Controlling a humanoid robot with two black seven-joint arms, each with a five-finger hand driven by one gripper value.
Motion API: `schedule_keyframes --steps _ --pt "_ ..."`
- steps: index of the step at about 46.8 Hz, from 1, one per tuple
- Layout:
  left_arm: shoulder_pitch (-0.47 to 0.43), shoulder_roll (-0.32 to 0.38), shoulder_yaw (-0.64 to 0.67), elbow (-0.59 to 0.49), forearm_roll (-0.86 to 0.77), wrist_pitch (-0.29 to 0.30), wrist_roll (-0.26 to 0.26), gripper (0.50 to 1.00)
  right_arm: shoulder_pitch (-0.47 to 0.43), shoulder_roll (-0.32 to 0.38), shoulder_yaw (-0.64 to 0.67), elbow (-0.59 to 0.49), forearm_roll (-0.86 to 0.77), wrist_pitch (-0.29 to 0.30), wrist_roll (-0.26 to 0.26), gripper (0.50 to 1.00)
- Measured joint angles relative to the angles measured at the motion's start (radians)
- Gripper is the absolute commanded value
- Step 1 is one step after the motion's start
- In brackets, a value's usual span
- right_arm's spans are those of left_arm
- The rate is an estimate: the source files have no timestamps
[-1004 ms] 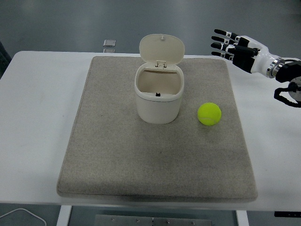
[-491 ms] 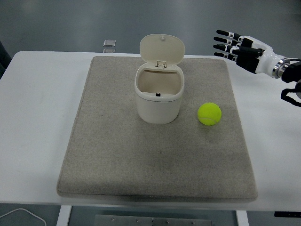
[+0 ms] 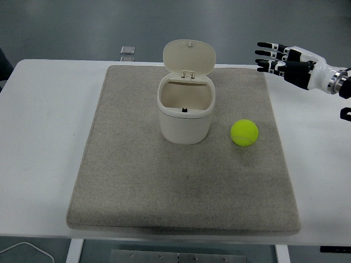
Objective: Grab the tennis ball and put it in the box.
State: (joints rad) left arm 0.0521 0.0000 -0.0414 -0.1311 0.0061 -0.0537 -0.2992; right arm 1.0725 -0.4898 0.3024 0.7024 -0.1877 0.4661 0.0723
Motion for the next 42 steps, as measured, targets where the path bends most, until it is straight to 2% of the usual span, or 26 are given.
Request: schedule_keyframes --steps 13,21,42 --pt "0.000 0.000 0.000 0.000 0.000 0.000 0.000 0.992 0.005 -0.022 0.010 0.003 -0.205 0.057 0.010 0.926" --pt "0.000 0.000 0.000 0.000 0.000 0.000 0.000 0.992 0.017 -0.041 0.012 0.026 -0.307 0.067 0.036 0.926" --pt "0.000 0.000 0.000 0.000 0.000 0.000 0.000 0.992 0.032 -0.187 0.011 0.276 -0.594 0.052 0.144 0.926"
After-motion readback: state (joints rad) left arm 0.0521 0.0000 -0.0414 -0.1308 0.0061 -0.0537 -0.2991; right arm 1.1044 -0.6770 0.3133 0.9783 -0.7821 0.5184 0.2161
